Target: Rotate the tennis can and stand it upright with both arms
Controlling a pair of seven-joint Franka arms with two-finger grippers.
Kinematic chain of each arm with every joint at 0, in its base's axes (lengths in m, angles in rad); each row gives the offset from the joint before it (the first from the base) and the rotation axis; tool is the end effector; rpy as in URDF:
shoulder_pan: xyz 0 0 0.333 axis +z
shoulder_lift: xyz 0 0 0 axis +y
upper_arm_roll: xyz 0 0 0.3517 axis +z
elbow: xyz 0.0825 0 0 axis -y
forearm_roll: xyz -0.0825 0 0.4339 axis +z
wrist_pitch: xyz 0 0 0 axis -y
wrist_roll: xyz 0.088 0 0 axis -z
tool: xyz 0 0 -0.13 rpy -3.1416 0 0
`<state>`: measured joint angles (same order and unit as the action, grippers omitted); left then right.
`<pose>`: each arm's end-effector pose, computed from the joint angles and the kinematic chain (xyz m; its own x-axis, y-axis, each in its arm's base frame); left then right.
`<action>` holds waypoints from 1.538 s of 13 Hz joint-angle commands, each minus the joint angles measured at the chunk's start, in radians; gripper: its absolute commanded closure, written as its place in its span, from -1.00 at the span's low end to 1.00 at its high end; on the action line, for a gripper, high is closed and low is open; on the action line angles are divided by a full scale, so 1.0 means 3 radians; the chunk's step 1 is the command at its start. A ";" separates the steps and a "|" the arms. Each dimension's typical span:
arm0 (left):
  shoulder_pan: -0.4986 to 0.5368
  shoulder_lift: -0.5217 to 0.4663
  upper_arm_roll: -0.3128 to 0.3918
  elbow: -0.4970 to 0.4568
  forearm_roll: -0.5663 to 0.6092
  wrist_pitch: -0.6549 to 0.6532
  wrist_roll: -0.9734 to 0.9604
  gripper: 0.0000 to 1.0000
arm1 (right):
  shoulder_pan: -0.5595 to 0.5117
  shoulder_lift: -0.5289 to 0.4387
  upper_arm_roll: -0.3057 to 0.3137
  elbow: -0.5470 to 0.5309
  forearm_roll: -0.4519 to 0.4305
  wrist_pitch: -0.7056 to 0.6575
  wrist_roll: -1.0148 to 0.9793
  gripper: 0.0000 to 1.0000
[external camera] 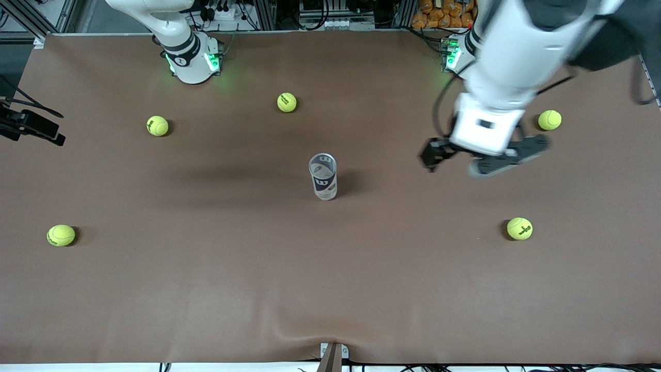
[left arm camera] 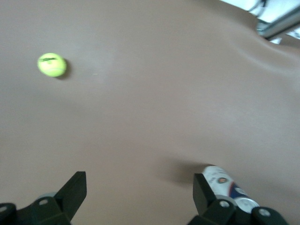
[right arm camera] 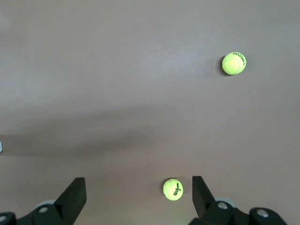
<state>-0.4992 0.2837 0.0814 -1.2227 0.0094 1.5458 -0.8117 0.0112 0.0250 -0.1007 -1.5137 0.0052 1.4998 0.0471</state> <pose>0.6349 -0.2904 0.6319 0.9234 0.3804 0.0510 0.3806 -0.9247 0.0071 0.6028 -0.0526 0.6457 0.9900 -0.1358 -0.0388 -0.1359 -0.9907 -0.0008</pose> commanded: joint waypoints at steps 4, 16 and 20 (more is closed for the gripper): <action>0.0646 -0.0454 -0.0041 -0.0295 0.0025 -0.0377 0.0843 -1.00 | -0.0007 -0.0022 0.0019 0.0004 -0.0048 0.0001 0.0032 -1.00; 0.1056 -0.1369 -0.0067 -0.1573 0.0020 -0.0040 0.1412 -1.00 | -0.0012 -0.0022 0.0019 0.0004 -0.0043 -0.0004 0.0048 -1.00; 0.1352 -0.1258 -0.0404 -0.1498 0.0121 -0.0044 0.1443 -1.00 | -0.0002 -0.0022 0.0019 0.0004 -0.0043 -0.0004 0.0048 -1.00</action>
<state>-0.1315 -0.0920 -0.0023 -1.6641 0.0148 1.5136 -0.4092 0.0111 0.0251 -0.1002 -1.5136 0.0051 1.4998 0.0471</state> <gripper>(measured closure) 0.000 0.000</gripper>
